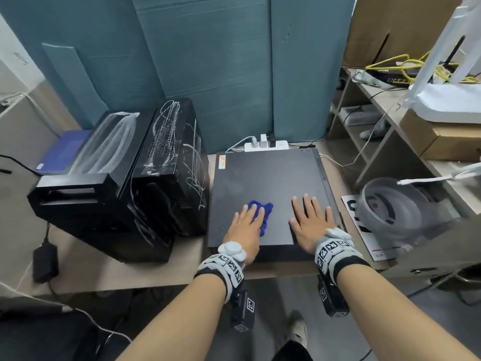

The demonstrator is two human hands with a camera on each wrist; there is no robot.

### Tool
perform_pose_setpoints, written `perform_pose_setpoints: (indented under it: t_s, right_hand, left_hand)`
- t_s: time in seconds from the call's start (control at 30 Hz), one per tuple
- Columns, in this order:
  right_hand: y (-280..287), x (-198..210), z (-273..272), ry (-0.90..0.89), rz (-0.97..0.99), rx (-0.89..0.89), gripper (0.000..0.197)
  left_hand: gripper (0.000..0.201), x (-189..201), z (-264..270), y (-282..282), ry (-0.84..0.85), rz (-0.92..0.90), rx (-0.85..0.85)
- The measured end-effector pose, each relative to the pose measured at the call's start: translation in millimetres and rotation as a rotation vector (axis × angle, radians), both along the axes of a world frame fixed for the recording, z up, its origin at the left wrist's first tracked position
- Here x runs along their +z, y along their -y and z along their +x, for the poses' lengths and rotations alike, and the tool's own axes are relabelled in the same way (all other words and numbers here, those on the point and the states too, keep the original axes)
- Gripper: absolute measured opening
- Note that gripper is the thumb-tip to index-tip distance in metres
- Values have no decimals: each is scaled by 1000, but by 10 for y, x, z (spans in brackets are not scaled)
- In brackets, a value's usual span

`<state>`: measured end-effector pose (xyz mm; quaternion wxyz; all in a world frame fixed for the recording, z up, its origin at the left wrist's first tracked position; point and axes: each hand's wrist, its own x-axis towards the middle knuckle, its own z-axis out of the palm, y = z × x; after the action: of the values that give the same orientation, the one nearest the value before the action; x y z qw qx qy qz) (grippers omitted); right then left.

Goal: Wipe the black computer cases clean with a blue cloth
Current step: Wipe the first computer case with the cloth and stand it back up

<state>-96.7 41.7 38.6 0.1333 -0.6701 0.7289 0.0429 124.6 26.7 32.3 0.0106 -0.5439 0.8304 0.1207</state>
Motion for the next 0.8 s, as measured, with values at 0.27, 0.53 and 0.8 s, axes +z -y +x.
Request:
perform_pose_setpoints:
  t_s: [0.27,0.53,0.8]
  right_hand:
    - [94,46,-40,-2,144,41,66]
    - [110,36,-44,7,196,63,70]
    - [118,66,-57,-11,188,65,70]
  left_hand:
    - [71,69,328,832,-57,7,417]
    - [62,69,346,1564,-38,61,450]
    - [75,59,-460,1339,-14,25,120]
